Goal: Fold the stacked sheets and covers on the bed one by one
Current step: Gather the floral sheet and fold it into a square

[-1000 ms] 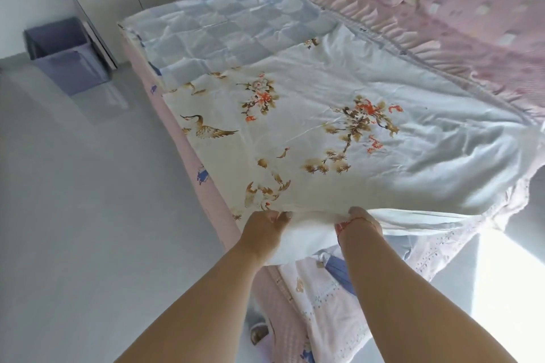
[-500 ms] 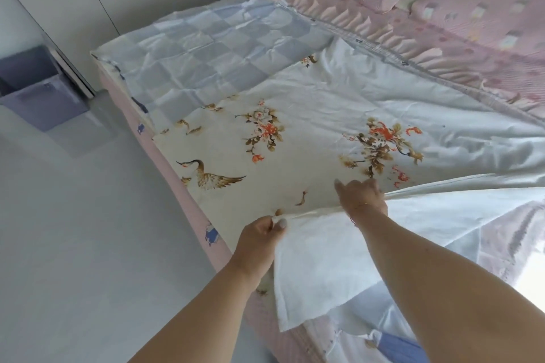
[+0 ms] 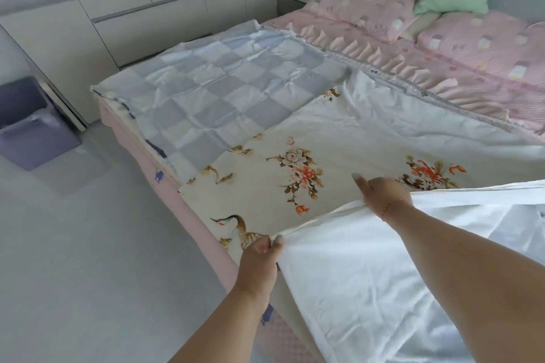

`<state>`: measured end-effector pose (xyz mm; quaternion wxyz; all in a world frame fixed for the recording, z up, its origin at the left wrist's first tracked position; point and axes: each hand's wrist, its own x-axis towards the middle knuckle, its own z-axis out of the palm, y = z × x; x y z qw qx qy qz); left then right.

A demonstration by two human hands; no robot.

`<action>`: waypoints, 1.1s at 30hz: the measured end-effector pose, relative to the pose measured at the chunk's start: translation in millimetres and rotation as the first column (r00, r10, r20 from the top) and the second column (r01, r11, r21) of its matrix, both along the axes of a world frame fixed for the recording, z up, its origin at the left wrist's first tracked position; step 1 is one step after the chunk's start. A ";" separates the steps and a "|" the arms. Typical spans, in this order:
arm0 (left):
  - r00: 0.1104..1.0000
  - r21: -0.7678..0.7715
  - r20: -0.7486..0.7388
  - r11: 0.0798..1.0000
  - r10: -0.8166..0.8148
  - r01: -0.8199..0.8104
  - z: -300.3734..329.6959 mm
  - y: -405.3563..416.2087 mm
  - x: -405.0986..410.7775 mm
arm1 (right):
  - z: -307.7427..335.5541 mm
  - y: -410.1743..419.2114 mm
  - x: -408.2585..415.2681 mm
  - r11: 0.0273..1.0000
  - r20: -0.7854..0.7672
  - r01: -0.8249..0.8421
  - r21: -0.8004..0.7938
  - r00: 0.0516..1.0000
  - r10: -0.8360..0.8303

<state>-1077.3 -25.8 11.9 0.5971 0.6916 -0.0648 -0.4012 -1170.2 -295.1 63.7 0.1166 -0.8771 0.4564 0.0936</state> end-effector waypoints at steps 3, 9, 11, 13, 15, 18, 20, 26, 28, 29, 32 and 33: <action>0.998 0.000 0.040 0.999 0.039 -0.039 -0.2 8.3 56.4 | 6.4 9.4 59.8 0.999 0.026 -0.028 -0.042 0.999 0.030; 0.997 0.023 -0.010 0.997 0.079 -0.079 -12.7 26.8 150.4 | -0.1 19.8 170.2 0.993 0.050 -0.102 -0.052 0.993 0.104; 0.996 0.042 0.002 0.996 0.084 -0.084 -20.1 28.9 181.7 | -4.8 19.2 209.5 0.992 0.048 -0.122 -0.043 0.991 0.124; 0.992 0.050 -0.004 0.991 0.127 -0.126 -27.1 32.0 210.4 | -9.9 20.7 246.6 0.985 0.025 -0.166 -0.040 0.986 0.167; 0.988 0.085 -0.018 0.985 0.154 -0.152 -35.8 35.6 240.2 | -19.7 22.8 284.5 0.976 -0.004 -0.214 -0.034 0.977 0.214; 0.982 0.150 -0.051 0.973 0.184 -0.175 -49.7 39.1 280.9 | -45.1 24.6 339.7 0.963 -0.076 -0.268 -0.006 0.961 0.267; 0.978 0.182 -0.064 0.966 0.200 -0.186 -63.1 35.2 304.2 | -69.8 22.0 368.1 0.957 -0.119 -0.288 0.016 0.950 0.288; 0.971 0.302 -0.120 0.939 0.206 -0.162 -101.8 27.8 344.4 | -132.8 12.1 415.4 0.969 -0.207 -0.231 0.086 0.948 0.244; 0.972 0.338 -0.114 0.928 0.205 -0.156 -121.3 34.0 351.6 | -141.4 12.7 426.7 0.966 -0.220 -0.242 0.095 0.941 0.257; 0.973 0.364 -0.110 0.919 0.205 -0.153 -133.4 37.0 357.0 | -145.3 12.0 433.8 0.962 -0.229 -0.251 0.103 0.935 0.269; 0.981 0.457 -0.106 0.884 0.165 -0.099 -147.2 37.6 374.8 | -158.2 13.9 452.4 0.951 -0.260 -0.290 0.109 0.915 0.309; 0.984 0.470 -0.110 0.880 0.144 -0.076 -148.9 36.2 380.3 | -162.2 15.7 456.6 0.946 -0.274 -0.304 0.115 0.905 0.324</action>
